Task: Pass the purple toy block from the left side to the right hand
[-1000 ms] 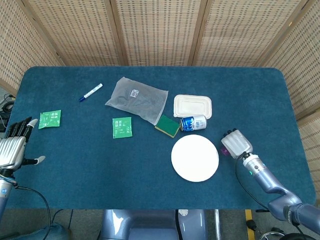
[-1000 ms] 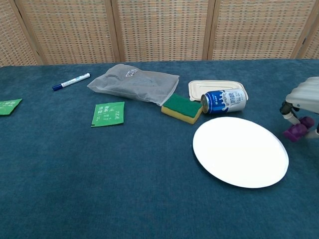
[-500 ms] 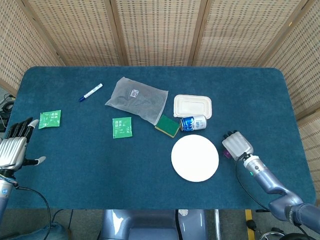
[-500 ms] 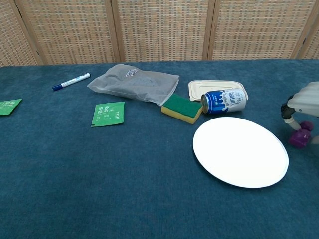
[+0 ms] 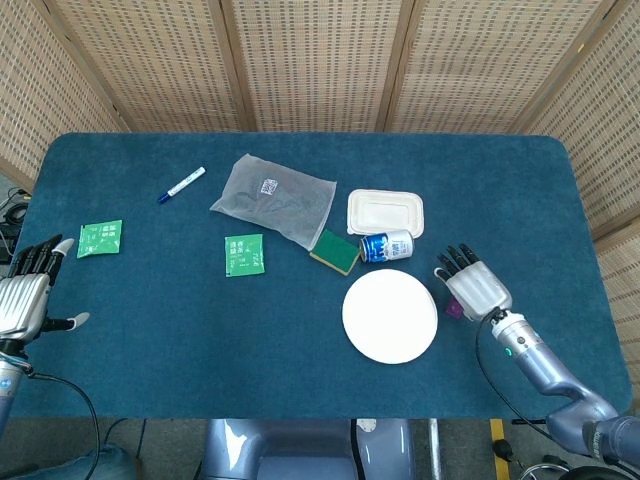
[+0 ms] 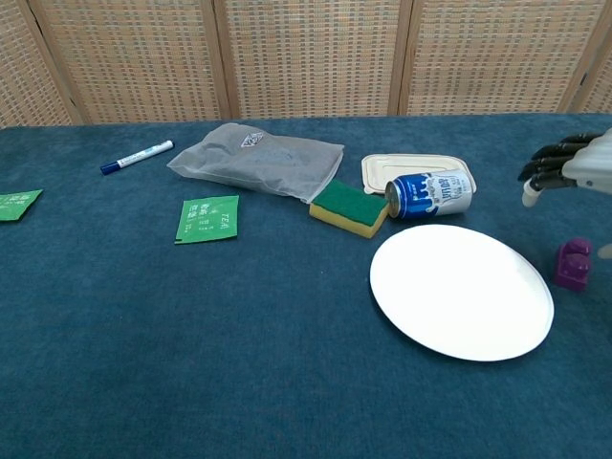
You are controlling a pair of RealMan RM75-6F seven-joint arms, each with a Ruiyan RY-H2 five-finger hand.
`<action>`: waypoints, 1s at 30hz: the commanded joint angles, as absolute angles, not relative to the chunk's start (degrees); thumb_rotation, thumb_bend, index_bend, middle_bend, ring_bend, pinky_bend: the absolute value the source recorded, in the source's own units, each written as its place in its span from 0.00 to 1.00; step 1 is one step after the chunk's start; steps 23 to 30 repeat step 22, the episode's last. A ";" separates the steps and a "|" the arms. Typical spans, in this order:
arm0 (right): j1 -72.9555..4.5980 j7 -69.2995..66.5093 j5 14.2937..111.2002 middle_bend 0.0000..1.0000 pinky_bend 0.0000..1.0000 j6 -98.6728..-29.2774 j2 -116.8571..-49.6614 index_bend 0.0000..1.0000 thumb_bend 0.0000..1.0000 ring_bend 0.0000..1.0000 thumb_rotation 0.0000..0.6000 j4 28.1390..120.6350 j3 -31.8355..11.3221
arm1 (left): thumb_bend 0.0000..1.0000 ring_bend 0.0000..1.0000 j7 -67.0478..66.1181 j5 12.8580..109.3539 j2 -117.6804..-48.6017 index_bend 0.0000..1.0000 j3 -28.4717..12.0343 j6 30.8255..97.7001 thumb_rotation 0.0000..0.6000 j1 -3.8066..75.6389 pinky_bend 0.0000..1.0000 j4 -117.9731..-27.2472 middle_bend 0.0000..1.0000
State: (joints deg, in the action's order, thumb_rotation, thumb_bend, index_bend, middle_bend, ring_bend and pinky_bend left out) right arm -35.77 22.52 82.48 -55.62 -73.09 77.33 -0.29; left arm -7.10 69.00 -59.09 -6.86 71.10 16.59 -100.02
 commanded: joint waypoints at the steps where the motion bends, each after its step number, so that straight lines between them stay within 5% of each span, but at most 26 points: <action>1: -32.30 22.93 84.32 0.01 0.00 -63.19 -68.24 0.13 0.00 0.00 1.00 84.39 -1.00 | 0.04 0.00 -6.90 69.53 -59.05 0.00 -6.71 71.55 1.00 16.33 0.00 -100.07 0.00; 4: -28.19 22.42 84.74 0.00 0.00 -70.28 -66.02 0.01 0.00 0.00 1.00 88.91 -1.18 | 0.05 0.00 -6.68 70.68 -59.25 0.00 -6.47 72.91 1.00 15.70 0.00 -100.01 0.00; 15: -14.49 12.55 87.03 0.00 0.00 -88.35 -67.47 0.00 0.00 0.00 1.00 89.05 0.93 | 0.04 0.00 -5.82 78.49 -62.29 0.00 -3.79 81.57 1.00 11.26 0.00 -97.18 0.00; 30: -10.84 8.63 87.32 0.00 0.00 -91.15 -69.06 0.00 0.00 0.00 1.00 84.78 0.95 | 0.04 0.00 -4.98 80.86 -63.32 0.00 -2.23 83.29 1.00 9.38 0.00 -95.28 0.00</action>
